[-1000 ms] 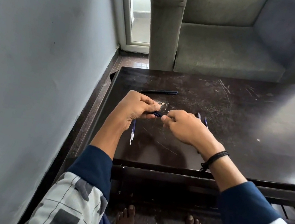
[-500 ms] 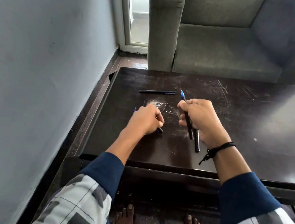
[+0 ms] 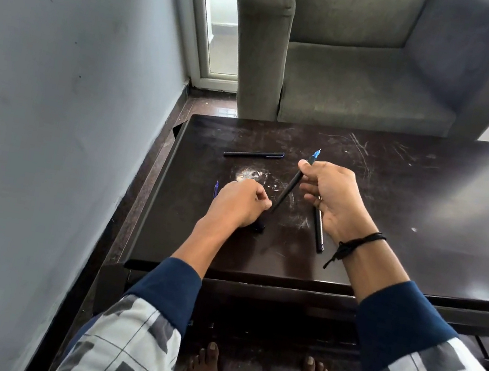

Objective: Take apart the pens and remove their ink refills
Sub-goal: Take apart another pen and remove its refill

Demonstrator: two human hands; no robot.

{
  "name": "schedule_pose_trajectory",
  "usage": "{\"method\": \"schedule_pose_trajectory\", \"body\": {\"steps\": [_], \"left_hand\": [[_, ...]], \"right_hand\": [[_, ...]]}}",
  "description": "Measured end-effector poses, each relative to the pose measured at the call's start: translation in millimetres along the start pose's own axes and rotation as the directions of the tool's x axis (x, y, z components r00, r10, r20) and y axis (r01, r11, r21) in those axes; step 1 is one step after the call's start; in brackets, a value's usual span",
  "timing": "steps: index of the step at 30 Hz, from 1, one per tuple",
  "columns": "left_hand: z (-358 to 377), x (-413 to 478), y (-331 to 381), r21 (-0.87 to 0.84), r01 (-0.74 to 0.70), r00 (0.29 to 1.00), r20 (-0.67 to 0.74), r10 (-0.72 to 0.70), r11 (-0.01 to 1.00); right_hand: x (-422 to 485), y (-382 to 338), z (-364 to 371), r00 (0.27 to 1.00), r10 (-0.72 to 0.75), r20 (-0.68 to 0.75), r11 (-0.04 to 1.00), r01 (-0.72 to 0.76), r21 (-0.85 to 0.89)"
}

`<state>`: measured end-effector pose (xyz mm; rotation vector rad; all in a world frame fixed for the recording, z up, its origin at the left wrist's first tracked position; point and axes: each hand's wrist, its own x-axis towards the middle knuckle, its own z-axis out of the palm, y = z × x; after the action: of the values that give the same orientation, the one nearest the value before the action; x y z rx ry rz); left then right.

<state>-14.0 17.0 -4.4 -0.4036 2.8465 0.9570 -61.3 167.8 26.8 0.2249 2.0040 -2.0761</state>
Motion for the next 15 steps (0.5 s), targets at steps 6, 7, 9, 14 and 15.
{"method": "schedule_pose_trajectory", "body": {"steps": [6,7,9,14,15], "left_hand": [[-16.6,-8.1,9.6,-0.542,-0.061,0.995,0.031,0.093,0.838],[-17.1,-9.7,9.8,-0.531,-0.088,0.991,0.041,0.129,0.843],[-15.3,-9.7,9.6,-0.48,-0.126,0.988,0.021,0.155,0.868],[-13.3,-1.7,5.4,-0.334,-0.108,0.991,-0.111,0.075,0.936],[-14.3,-2.3,5.6,-0.3,-0.106,0.991,-0.105,0.078,0.948]], "right_hand": [[3.9,5.8,4.0,0.997,-0.077,0.011,0.996,0.077,0.045],[3.7,7.3,5.9,0.996,-0.088,0.02,0.994,0.087,0.06],[3.2,8.8,8.4,0.995,-0.099,0.02,0.992,0.097,0.084],[3.0,9.6,13.5,0.993,-0.116,0.008,0.993,0.115,0.032],[2.7,9.6,14.3,0.993,-0.116,0.003,0.993,0.116,0.024]]}}
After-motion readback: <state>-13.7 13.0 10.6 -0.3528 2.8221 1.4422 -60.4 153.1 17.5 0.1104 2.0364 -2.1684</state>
